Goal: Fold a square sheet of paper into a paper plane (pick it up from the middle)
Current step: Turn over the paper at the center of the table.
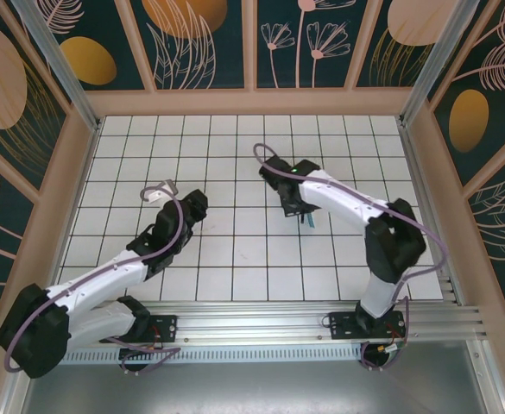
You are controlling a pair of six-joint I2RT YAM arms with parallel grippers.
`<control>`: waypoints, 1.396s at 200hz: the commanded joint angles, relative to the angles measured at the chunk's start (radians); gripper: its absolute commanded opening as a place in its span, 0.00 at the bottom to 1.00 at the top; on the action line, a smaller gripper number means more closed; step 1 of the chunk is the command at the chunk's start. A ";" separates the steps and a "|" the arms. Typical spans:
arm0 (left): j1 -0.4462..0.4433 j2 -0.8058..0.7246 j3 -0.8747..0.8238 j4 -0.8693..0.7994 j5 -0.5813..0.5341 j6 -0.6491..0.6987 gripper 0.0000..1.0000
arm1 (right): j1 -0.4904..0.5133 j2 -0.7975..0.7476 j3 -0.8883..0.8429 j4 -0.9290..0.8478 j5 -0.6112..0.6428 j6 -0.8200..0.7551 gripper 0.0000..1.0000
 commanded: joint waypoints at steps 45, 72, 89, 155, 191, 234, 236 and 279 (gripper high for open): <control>0.004 -0.132 -0.059 -0.065 -0.133 -0.029 0.44 | 0.088 0.293 0.179 0.013 -0.272 0.006 0.16; 0.004 -0.158 -0.066 -0.068 -0.124 -0.020 0.45 | 0.098 0.315 0.249 0.096 -0.420 -0.001 0.34; 0.004 -0.157 -0.060 -0.071 -0.110 -0.012 0.46 | 0.090 0.251 0.236 0.178 -0.499 -0.013 0.43; 0.004 0.239 0.151 0.056 0.331 0.130 0.38 | -0.204 -0.260 -0.355 0.663 -0.755 0.056 0.54; 0.001 0.583 0.388 0.056 0.648 0.128 0.30 | -0.379 -0.349 -0.581 0.839 -0.929 0.039 0.51; -0.004 0.818 0.581 -0.037 0.738 0.101 0.23 | -0.428 -0.290 -0.645 0.916 -1.038 0.023 0.46; -0.004 0.825 0.587 -0.043 0.736 0.102 0.23 | -0.427 -0.287 -0.646 0.919 -1.040 0.021 0.46; -0.004 0.907 0.625 -0.093 0.737 0.099 0.21 | -0.427 -0.211 -0.638 0.953 -1.085 0.005 0.45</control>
